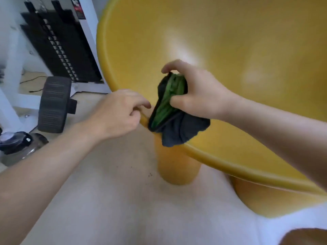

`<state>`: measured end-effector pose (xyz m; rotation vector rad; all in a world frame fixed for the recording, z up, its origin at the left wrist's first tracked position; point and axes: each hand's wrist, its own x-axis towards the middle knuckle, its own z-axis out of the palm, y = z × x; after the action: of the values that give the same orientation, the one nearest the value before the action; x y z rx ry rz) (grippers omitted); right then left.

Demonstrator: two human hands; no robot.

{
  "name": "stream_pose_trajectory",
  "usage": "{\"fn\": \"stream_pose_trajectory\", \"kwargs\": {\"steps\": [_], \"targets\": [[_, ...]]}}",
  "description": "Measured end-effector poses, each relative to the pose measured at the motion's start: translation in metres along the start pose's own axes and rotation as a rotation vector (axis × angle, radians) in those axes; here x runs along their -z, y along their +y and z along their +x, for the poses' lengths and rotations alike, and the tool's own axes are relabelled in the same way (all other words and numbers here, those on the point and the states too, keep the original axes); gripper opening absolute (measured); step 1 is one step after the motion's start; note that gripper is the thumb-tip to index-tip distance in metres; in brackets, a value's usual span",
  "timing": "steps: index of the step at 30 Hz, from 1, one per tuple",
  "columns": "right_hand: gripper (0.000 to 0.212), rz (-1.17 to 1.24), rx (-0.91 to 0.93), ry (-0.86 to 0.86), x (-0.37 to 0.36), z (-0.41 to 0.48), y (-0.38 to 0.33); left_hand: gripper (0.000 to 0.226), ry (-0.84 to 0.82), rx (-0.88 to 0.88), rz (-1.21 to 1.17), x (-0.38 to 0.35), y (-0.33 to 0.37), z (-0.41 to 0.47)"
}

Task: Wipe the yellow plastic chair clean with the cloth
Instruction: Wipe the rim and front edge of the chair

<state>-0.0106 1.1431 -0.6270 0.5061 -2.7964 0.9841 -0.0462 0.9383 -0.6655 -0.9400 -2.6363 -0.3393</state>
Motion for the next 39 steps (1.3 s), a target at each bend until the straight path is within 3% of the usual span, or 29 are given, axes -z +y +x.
{"fn": "stream_pose_trajectory", "kwargs": {"steps": [2,5,9,12,16,20,23,29,35,39], "targets": [[0.061,0.039,-0.055,-0.100,-0.034,0.013,-0.011,0.020,0.025,-0.052,0.000,0.003,-0.011,0.009],[0.082,-0.319,0.011,-0.121,-0.083,-0.002,-0.007,0.033,0.003,-0.200,0.053,0.003,-0.024,0.016],[0.085,-0.628,0.011,-0.092,-0.091,-0.032,-0.001,0.031,-0.047,-0.340,0.204,-0.006,-0.015,0.024],[0.079,-0.623,-0.045,-0.176,-0.079,-0.051,0.003,0.019,-0.182,-0.398,0.191,-0.013,0.011,0.035],[0.078,-0.520,-0.241,-0.300,-0.044,-0.090,0.006,0.029,-0.228,-0.527,0.053,-0.034,0.029,0.043],[0.064,-0.414,-0.458,-0.185,-0.032,-0.085,0.000,0.054,-0.394,-0.550,0.117,-0.045,0.026,0.044],[0.050,-0.395,-0.339,-0.029,-0.059,-0.062,-0.002,0.062,-0.440,-0.577,0.191,-0.043,0.019,0.043],[0.063,-0.673,-0.141,-0.024,-0.072,-0.116,0.038,0.100,-0.640,-0.541,0.191,-0.038,0.021,0.044],[0.079,-0.786,-0.051,-0.102,-0.033,-0.176,0.066,0.109,-0.537,-0.569,0.284,-0.055,0.030,0.032],[0.067,-0.831,-0.074,-0.159,0.010,-0.228,0.097,0.120,-0.460,-0.684,0.427,-0.061,0.061,0.025]]}}
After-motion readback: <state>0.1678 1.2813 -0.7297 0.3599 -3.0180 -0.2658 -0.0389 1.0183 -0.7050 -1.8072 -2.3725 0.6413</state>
